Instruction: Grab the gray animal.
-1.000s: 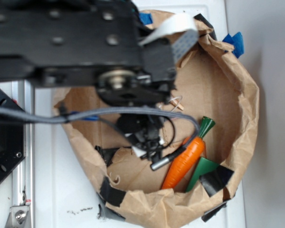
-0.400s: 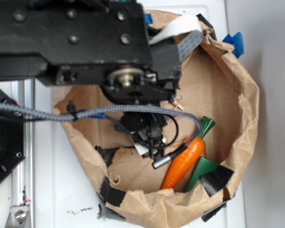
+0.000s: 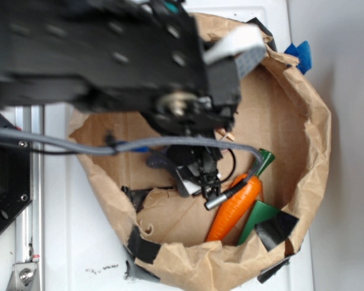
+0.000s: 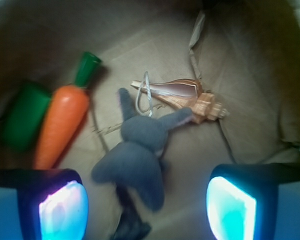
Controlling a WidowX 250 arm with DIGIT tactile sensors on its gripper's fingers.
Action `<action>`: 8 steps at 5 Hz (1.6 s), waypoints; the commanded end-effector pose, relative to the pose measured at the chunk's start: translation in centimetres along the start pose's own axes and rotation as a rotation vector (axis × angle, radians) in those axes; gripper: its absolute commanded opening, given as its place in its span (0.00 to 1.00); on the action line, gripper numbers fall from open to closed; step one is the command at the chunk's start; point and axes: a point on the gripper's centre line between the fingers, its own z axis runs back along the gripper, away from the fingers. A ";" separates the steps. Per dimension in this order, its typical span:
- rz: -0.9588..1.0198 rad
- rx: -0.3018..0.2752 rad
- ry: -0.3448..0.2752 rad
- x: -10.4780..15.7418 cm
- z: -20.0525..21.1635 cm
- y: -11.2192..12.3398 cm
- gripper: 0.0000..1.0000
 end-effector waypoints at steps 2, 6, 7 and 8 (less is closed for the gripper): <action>0.010 -0.049 -0.167 1.4 -4.8 -0.9 1.00; 0.020 0.074 -0.117 3.3 -6.6 -0.4 0.00; -0.096 0.047 -0.129 3.3 -2.7 0.5 0.00; -0.149 0.010 -0.150 3.8 2.3 1.2 0.00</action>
